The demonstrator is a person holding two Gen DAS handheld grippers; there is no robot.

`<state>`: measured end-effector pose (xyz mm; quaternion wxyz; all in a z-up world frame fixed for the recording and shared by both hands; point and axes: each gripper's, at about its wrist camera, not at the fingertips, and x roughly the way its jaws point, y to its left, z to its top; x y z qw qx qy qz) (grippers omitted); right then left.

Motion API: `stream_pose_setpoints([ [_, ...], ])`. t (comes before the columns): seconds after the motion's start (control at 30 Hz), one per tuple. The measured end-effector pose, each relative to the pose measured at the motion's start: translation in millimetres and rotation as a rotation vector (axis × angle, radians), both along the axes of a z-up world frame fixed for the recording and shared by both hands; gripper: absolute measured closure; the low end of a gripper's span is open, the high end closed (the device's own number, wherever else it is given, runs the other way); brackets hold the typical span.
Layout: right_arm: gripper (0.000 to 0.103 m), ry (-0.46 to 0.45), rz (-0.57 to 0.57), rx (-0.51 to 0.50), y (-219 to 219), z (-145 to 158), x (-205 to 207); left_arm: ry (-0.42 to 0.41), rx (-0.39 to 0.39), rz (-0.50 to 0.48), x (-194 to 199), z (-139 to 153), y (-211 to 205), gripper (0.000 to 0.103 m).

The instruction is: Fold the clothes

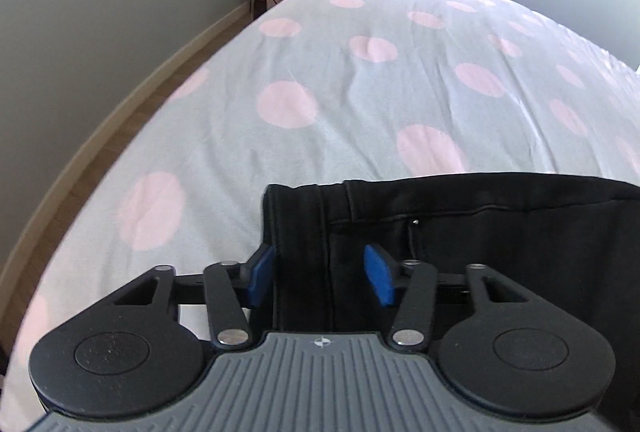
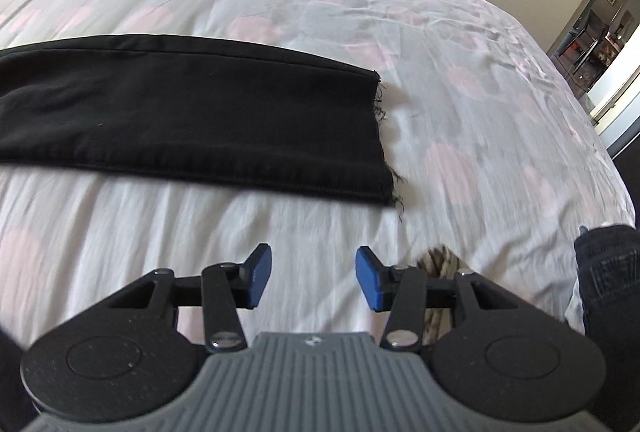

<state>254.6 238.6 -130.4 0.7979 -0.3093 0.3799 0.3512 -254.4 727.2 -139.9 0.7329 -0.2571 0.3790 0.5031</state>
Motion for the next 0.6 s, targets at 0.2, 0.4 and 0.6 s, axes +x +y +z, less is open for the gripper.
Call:
stream_pose_setpoints([
  [0.2, 0.052, -0.048, -0.007, -0.041, 20.4, -18.2, 4.9, -0.052, 0.100, -0.065, 17.6, 20.0, -23.3, 0.103],
  [0.4, 0.052, -0.072, -0.016, -0.001, 18.3, -15.9, -2.2, -0.044, 0.161, -0.106, 37.4, 54.5, -31.6, 0.103],
  [0.6, 0.050, -0.041, 0.017, 0.034, 14.0, -8.0, -20.1, 0.006, 0.062, -0.170, 47.9, 35.2, -43.0, 0.060],
])
